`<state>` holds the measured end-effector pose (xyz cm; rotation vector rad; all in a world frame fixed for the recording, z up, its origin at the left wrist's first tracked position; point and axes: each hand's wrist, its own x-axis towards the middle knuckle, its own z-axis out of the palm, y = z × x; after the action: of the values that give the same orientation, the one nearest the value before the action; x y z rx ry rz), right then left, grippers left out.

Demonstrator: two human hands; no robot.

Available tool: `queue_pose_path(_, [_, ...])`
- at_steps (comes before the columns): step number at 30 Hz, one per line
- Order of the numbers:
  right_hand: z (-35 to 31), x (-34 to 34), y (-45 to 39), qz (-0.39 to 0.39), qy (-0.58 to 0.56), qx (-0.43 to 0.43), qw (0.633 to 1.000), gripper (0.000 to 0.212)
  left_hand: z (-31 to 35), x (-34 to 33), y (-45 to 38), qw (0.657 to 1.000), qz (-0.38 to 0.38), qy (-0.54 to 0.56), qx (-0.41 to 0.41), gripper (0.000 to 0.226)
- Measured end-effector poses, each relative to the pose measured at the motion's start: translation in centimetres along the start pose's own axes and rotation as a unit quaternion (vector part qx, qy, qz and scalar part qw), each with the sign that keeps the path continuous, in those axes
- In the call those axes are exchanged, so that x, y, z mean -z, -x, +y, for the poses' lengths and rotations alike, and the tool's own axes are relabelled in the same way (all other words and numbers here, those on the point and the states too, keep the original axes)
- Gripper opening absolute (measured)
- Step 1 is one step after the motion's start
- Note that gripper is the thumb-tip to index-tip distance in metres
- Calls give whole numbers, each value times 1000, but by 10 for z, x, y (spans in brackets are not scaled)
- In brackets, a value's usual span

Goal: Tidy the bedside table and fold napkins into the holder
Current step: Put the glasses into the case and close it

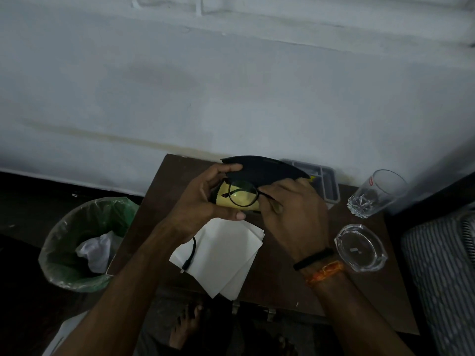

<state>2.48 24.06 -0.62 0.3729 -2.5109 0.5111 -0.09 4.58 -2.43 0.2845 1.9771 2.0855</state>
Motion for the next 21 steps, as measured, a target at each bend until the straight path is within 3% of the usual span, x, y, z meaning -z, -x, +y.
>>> queue_pose_path(5, [-4,-6,-1,-27,38,8,999,15,2,1,3,1000,-2,7,-3,89])
queue_pose_path(15, [-6,-9,-1,-74,10,3,997,25,1,2,3,1000,8,22,-2,87])
queue_pose_path(18, [-11,-2,-3,-22,-15,6,1000,27,0,2,2,1000,14,24,-1,87])
queue_pose_path(21, [-8,11,-9,102,-87,-32,990,17,0,5,1,999,24,35,-2,85])
